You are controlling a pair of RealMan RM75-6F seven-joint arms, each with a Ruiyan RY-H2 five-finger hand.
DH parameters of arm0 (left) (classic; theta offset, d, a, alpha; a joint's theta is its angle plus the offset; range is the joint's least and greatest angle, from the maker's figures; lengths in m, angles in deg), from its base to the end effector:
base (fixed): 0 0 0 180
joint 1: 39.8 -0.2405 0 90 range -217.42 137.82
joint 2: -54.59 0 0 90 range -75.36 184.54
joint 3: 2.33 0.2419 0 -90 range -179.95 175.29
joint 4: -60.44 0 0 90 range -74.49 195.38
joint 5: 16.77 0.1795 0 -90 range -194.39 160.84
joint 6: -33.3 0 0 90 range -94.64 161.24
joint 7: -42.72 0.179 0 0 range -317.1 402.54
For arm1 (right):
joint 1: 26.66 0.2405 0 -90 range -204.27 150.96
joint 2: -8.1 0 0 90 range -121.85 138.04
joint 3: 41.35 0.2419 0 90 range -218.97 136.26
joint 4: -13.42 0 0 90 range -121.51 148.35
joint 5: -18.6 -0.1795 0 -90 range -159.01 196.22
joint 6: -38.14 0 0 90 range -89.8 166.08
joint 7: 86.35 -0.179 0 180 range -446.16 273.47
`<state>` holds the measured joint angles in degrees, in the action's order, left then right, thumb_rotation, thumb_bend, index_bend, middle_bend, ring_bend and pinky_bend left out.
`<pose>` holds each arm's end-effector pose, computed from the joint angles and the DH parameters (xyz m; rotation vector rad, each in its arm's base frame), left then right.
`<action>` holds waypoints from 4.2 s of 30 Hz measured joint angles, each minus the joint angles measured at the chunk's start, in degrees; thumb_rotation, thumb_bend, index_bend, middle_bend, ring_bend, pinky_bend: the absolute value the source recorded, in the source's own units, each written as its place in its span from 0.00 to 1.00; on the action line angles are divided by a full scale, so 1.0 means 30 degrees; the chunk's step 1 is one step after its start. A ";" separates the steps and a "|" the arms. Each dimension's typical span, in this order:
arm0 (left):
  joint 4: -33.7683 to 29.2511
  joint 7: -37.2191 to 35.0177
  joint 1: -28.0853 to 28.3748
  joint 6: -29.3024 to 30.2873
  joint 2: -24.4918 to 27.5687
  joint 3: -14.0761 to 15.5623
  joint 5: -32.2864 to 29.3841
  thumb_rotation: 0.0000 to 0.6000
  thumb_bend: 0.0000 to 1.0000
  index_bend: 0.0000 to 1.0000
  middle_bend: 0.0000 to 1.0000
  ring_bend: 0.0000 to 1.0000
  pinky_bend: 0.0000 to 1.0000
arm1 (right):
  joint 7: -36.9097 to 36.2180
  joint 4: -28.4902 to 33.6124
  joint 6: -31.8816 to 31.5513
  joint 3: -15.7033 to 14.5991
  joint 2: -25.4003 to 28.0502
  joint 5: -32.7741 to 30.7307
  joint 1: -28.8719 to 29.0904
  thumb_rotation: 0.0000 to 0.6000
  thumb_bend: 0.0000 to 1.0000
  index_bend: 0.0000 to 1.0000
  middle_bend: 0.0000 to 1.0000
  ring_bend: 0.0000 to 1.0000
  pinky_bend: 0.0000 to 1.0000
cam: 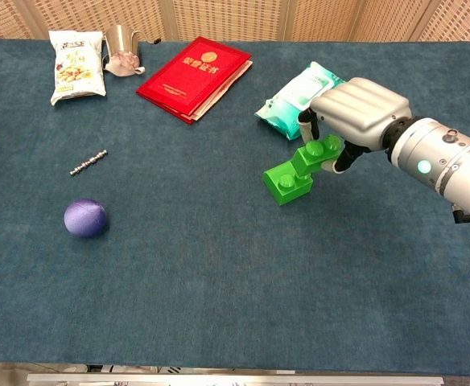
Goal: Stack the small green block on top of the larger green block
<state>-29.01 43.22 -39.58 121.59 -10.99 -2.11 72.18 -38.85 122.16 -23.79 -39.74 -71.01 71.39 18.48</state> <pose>-0.3009 0.1793 0.1737 -1.3921 -0.9052 -0.8478 -0.1137 -0.3037 0.0155 2.0660 -0.7196 0.6471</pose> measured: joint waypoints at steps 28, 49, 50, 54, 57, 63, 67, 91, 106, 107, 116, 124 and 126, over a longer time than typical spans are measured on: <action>0.0567 -0.0700 -0.0109 0.0171 -0.0108 0.0025 -0.0078 1.00 0.22 0.05 0.12 0.11 0.11 | 0.2174 -0.0060 -0.0440 -0.0281 -0.1331 -0.2537 0.1436 1.00 0.25 0.58 0.47 0.31 0.35; 0.0852 -0.0919 -0.0212 0.0319 -0.0221 0.0002 -0.0144 1.00 0.22 0.05 0.12 0.11 0.11 | 0.2877 -0.0286 -0.0510 -0.0500 -0.1786 -0.3299 0.2162 1.00 0.25 0.59 0.47 0.31 0.35; 0.0855 -0.0917 -0.0215 0.0310 -0.0225 0.0003 -0.0154 1.00 0.22 0.05 0.12 0.11 0.11 | 0.2941 -0.0283 -0.0523 -0.0513 -0.1791 -0.3328 0.2200 1.00 0.25 0.59 0.47 0.31 0.35; 0.0889 -0.0928 -0.0217 0.0282 -0.0252 0.0014 -0.0165 1.00 0.22 0.05 0.12 0.11 0.11 | 0.3319 -0.0285 -0.0582 -0.0606 -0.1853 -0.3465 0.2403 1.00 0.25 0.59 0.47 0.31 0.35; 0.0913 -0.0948 -0.0225 0.0291 -0.0268 0.0008 -0.0179 1.00 0.22 0.05 0.12 0.11 0.11 | 0.3565 -0.0323 -0.0625 -0.0664 -0.1933 -0.3621 0.2548 1.00 0.25 0.58 0.47 0.31 0.35; 0.0976 -0.1022 -0.0258 0.0292 -0.0288 0.0005 -0.0233 1.00 0.22 0.05 0.12 0.11 0.11 | 0.3913 -0.0418 -0.0687 -0.0767 -0.2100 -0.3883 0.2776 1.00 0.25 0.59 0.47 0.31 0.35; 0.1023 -0.1070 -0.0271 0.0297 -0.0313 0.0013 -0.0229 1.00 0.22 0.05 0.12 0.11 0.11 | 0.4068 -0.0526 -0.0724 -0.0823 -0.2250 -0.4029 0.2908 1.00 0.25 0.58 0.47 0.31 0.35; 0.1248 -0.1302 -0.0327 0.0309 -0.0396 -0.0021 -0.0306 1.00 0.22 0.05 0.12 0.11 0.11 | 0.3799 -0.0549 -0.0265 -0.1063 -0.2228 -0.4339 0.3312 1.00 0.14 0.34 0.37 0.27 0.33; 0.1000 -0.1104 -0.0194 0.0256 -0.0294 -0.0166 -0.0345 1.00 0.22 0.05 0.12 0.11 0.11 | 0.0631 0.1076 -0.0641 -0.0975 0.0384 -0.1292 0.2226 1.00 0.00 0.02 0.19 0.13 0.24; 0.1010 -0.1099 -0.0190 0.0266 -0.0293 -0.0190 -0.0364 1.00 0.22 0.05 0.12 0.11 0.11 | 0.0423 0.1114 -0.0833 -0.1009 0.0555 -0.0993 0.2052 1.00 0.01 0.03 0.20 0.13 0.24; 0.0934 -0.0562 -0.0001 0.0140 -0.0315 -0.0352 -0.0448 1.00 0.22 0.05 0.12 0.11 0.11 | -0.3005 0.0073 -0.3687 -0.1515 0.2179 0.3918 -0.0567 1.00 0.15 0.34 0.37 0.28 0.37; 0.0684 0.0089 0.0059 0.0206 -0.0226 -0.0427 -0.0458 1.00 0.22 0.05 0.12 0.11 0.11 | -0.7183 -0.1527 -0.6087 -0.2276 0.4342 0.6663 -0.3940 1.00 0.15 0.38 0.38 0.28 0.37; 0.0624 0.0334 0.0066 0.0275 -0.0216 -0.0464 -0.0449 1.00 0.22 0.05 0.12 0.11 0.11 | -0.7856 -0.1831 -0.6544 -0.2584 0.4901 0.7162 -0.4780 1.00 0.15 0.39 0.38 0.28 0.37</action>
<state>-27.13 44.22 -39.38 122.42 -11.64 -3.51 70.83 -62.42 116.67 -43.42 -47.49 -56.31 92.88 4.14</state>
